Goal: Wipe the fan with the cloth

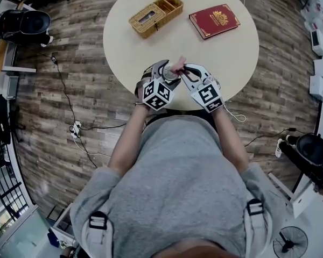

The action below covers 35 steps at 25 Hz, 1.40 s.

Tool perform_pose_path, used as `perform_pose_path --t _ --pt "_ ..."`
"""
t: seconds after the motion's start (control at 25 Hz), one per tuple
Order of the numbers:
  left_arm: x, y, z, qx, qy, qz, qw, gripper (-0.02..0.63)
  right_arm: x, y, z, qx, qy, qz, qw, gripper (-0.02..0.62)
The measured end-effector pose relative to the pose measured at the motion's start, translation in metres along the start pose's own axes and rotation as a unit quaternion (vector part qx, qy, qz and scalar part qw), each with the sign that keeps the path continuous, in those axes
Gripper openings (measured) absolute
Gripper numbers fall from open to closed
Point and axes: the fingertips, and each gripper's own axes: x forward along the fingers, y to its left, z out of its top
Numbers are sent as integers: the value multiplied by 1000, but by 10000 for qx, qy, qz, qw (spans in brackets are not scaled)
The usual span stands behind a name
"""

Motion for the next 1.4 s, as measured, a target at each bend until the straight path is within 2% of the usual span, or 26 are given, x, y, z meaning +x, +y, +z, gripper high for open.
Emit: perform_pose_path --t 0.44,0.6,0.92,1.24,1.4 --pt "-2 10 -7 117 145 38 9998 382 27 19 28 -407 -123 438 9981 43" --pt "-2 11 -4 119 119 19 9999 382 34 32 30 -506 -129 721 9960 43" --pt "-5 24 -10 28 140 148 9998 382 33 48 18 -379 11 1230 9917 43" --pt "-8 34 -7 -24 156 219 9996 382 21 31 15 -410 -2 954 9946 43" --pt "-5 34 -2 2 203 227 9995 382 24 25 16 -621 34 743 9953 43"
